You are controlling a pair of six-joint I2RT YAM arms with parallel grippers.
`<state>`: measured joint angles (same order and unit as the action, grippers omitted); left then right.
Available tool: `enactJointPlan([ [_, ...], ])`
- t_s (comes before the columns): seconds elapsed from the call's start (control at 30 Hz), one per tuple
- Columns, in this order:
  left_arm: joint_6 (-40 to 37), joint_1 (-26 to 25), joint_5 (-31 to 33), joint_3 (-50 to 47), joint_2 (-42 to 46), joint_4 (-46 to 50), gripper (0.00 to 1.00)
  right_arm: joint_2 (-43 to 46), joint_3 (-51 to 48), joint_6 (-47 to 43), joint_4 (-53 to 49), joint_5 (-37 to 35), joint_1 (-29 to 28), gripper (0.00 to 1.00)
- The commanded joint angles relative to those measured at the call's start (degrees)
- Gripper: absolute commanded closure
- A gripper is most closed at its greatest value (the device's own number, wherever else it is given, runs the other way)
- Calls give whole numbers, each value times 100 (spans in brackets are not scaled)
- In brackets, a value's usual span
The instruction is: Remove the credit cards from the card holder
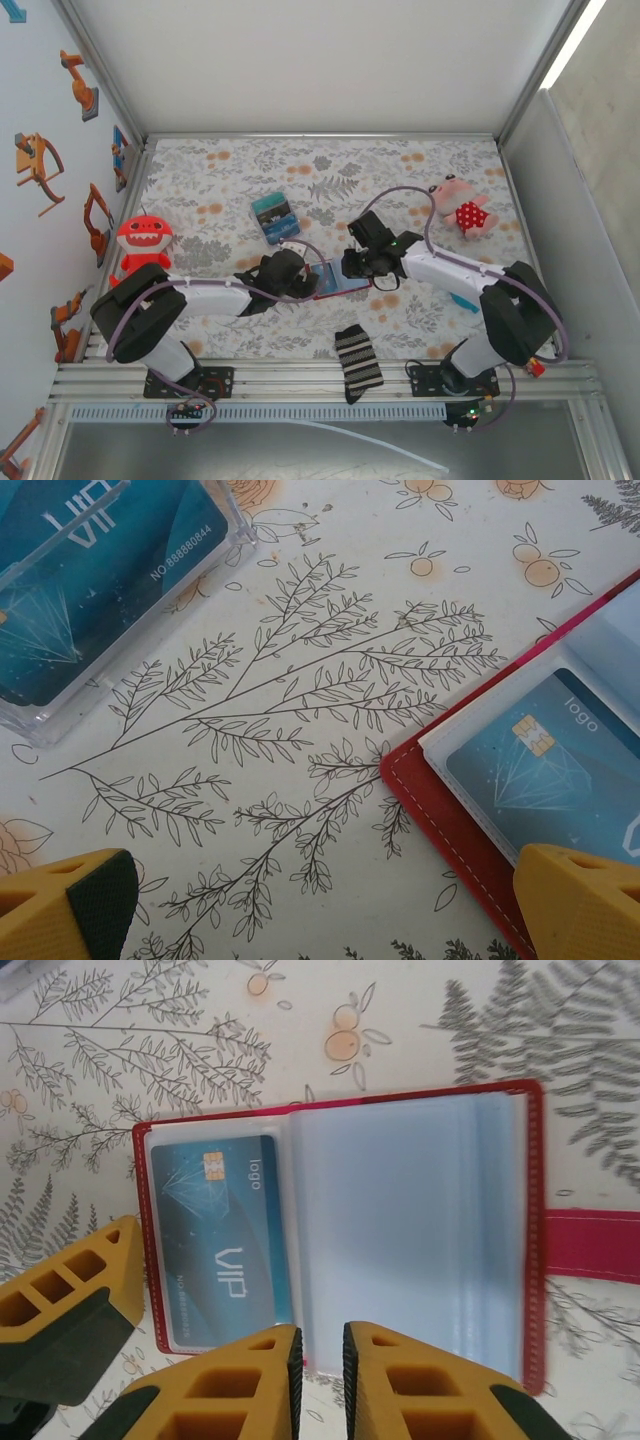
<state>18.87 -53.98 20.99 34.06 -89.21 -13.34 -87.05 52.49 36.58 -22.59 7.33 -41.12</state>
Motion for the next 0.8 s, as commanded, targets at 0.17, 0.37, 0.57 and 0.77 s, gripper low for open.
enactJointPlan([
  [0.17, 65, -25, 61, 167, -112, 142, 3, -498, 120, 209, 415, 497, -163, 82],
  [0.37, 8, -25, 120, 275, -230, 353, 3, -937, 355, 208, 330, 548, -242, 82],
  [0.57, -24, -34, 251, 407, -333, 665, 3, -1161, 472, 231, 212, 548, -265, 82],
  [0.77, -87, -82, 387, 595, -480, 961, 3, -1243, 473, 305, 130, 522, -262, 81],
])
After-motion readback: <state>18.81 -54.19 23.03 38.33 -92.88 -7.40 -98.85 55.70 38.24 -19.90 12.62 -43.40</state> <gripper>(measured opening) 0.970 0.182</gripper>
